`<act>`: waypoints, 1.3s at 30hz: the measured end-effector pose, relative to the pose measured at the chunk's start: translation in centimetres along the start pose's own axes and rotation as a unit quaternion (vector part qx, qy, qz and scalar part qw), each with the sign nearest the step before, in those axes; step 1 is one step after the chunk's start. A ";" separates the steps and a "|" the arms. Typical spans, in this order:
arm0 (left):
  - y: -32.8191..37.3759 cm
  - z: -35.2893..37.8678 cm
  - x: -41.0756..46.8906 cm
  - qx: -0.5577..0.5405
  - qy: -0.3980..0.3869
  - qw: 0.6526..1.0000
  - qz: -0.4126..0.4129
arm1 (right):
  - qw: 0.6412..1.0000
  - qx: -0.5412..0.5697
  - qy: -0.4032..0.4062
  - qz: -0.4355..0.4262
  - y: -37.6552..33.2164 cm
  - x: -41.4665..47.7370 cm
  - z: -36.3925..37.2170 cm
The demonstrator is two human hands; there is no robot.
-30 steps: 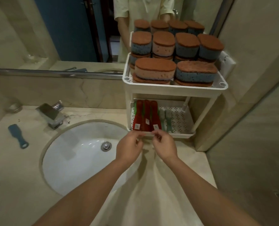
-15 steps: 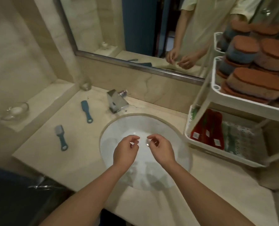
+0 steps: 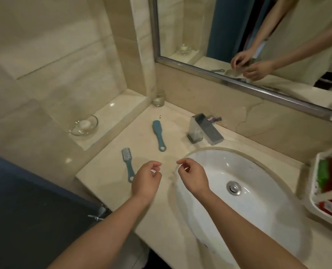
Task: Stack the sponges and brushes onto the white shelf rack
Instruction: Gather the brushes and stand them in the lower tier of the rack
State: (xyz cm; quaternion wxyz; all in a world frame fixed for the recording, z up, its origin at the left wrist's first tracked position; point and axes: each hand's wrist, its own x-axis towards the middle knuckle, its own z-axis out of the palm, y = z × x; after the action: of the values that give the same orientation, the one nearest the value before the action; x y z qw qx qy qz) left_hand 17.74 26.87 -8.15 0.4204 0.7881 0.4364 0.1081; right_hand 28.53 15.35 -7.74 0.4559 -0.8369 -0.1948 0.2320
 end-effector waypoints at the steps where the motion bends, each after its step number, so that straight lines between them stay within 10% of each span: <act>1: -0.6 -0.7 0.9 0.010 0.009 1.000 -0.007 | 1.000 -0.002 -0.005 -0.002 -0.5 0.6 1.0; 30: -9.1 -5.1 11.8 0.246 0.049 0.968 -0.026 | 0.917 -0.396 -0.057 0.000 -5.8 11.8 11.8; 39: -8.3 -5.1 12.0 0.266 0.015 0.963 -0.031 | 0.949 -0.307 -0.064 -0.002 -4.9 10.7 11.1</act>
State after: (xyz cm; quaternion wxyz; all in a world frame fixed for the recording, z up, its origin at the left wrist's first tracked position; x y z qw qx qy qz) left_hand 17.17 41.32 -13.61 0.1918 0.8561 0.4798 -0.0128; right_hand 30.47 31.02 -11.11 0.1636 -0.9193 -0.2873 0.2133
